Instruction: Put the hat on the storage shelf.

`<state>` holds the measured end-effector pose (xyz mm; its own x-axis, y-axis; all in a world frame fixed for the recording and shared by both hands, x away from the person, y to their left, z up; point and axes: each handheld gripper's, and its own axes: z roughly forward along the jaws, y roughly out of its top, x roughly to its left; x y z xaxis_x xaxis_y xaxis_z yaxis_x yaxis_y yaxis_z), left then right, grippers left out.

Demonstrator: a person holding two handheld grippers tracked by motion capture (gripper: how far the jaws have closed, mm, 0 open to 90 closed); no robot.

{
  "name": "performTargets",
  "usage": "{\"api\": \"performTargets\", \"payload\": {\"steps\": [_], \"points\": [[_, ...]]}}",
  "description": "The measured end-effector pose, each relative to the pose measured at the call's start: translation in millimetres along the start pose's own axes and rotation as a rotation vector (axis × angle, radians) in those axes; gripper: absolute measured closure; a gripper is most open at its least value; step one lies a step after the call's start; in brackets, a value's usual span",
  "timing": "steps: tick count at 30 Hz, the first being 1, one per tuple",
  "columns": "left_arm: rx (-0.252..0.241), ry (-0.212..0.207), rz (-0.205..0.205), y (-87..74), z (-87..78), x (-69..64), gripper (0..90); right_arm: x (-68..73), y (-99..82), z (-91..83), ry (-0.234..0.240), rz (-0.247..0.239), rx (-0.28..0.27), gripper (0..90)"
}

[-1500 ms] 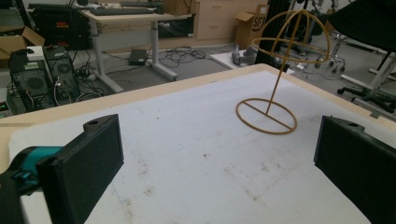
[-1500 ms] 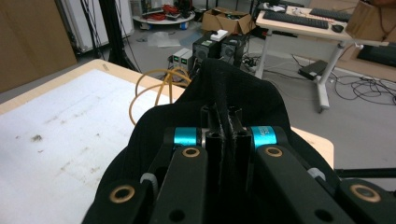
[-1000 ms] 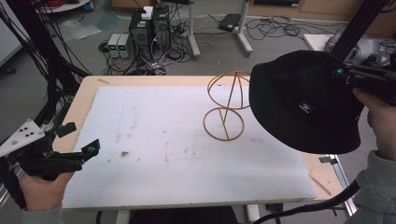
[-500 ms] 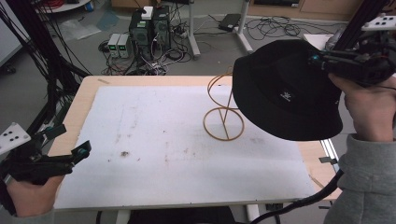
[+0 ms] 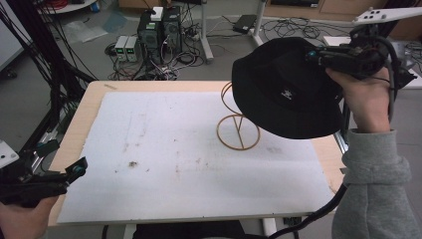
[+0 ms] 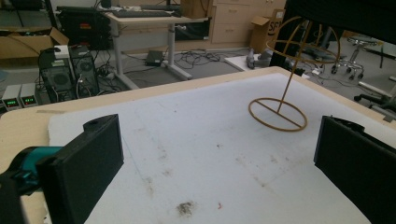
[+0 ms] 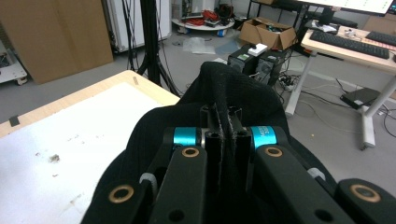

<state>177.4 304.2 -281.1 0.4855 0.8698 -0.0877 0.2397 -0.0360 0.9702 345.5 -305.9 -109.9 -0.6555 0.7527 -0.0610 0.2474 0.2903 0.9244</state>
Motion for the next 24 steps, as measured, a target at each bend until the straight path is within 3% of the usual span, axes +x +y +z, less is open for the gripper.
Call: {"api": "performTargets", "payload": {"steps": [10,20,24], "points": [[0.028,0.008,-0.001,-6.1,0.4,1.5,1.7,-10.0,2.8,28.8,0.037,-0.015,0.013,88.4],[0.025,0.017,0.007,-5.0,-3.2,-1.2,1.7,-18.2,3.8,51.3,0.128,-0.012,0.003,88.3],[0.031,0.021,0.006,-6.7,-3.2,0.5,1.7,-16.5,5.2,61.4,0.142,-0.024,0.000,88.3]]}}
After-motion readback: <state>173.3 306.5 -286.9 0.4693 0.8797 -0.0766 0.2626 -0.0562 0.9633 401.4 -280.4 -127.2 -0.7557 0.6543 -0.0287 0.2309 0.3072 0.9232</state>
